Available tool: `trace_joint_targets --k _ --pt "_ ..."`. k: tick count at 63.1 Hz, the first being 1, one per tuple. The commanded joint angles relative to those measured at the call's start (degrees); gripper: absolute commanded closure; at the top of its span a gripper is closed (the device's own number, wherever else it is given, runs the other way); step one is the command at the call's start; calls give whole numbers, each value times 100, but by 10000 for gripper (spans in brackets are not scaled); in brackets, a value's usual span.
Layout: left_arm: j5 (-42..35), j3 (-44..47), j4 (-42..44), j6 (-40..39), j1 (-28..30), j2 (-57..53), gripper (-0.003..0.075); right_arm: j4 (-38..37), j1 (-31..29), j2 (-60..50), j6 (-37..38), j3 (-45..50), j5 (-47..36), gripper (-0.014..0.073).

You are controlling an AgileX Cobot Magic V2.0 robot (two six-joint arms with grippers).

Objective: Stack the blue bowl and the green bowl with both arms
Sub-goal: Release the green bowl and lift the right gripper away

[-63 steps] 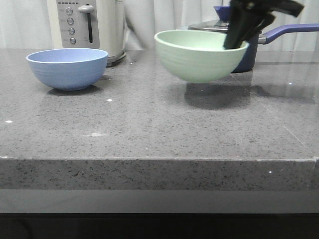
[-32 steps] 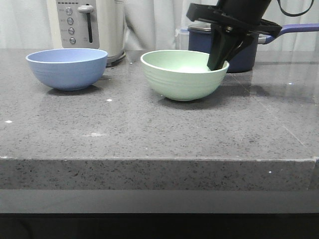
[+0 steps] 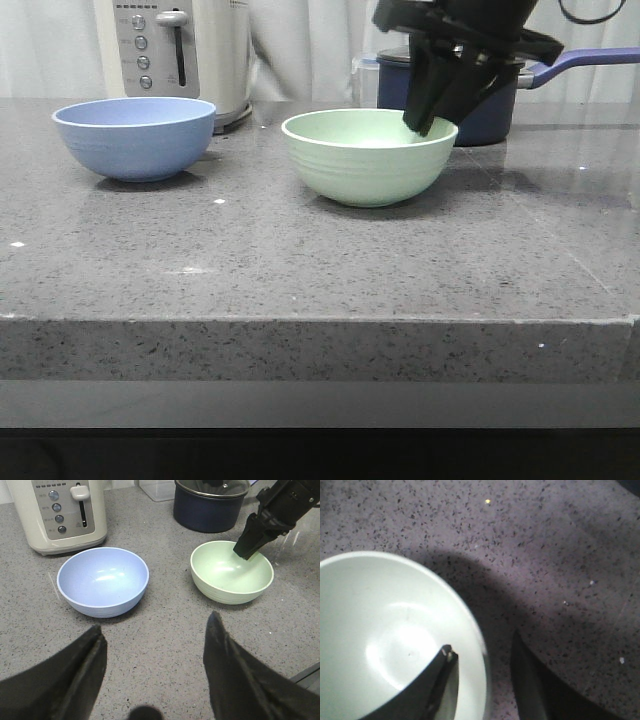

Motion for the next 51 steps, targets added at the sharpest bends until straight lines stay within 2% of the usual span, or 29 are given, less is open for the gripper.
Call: trace_joint_targets --k 1,17,26,35,41,51 --pt "-422 -192 -60 10 -47 32 302 68 4 -582 -66 -214 -76 300" --pt "-422 -192 -60 10 -47 32 302 -84 -295 -1819 -317 296 -28 300" --pt "-422 -192 -60 10 -47 32 302 -91 -685 -2483 -488 1121 -220 300" --pt "-422 -192 -60 10 -47 32 302 23 -718 -2980 -956 2095 -509 315" --pt "-422 -192 -60 10 -47 32 302 297 -718 -3094 -1300 2613 -761 405" --pt "-422 -192 -60 10 -47 32 302 941 -711 -3064 -2146 3181 -1126 624"
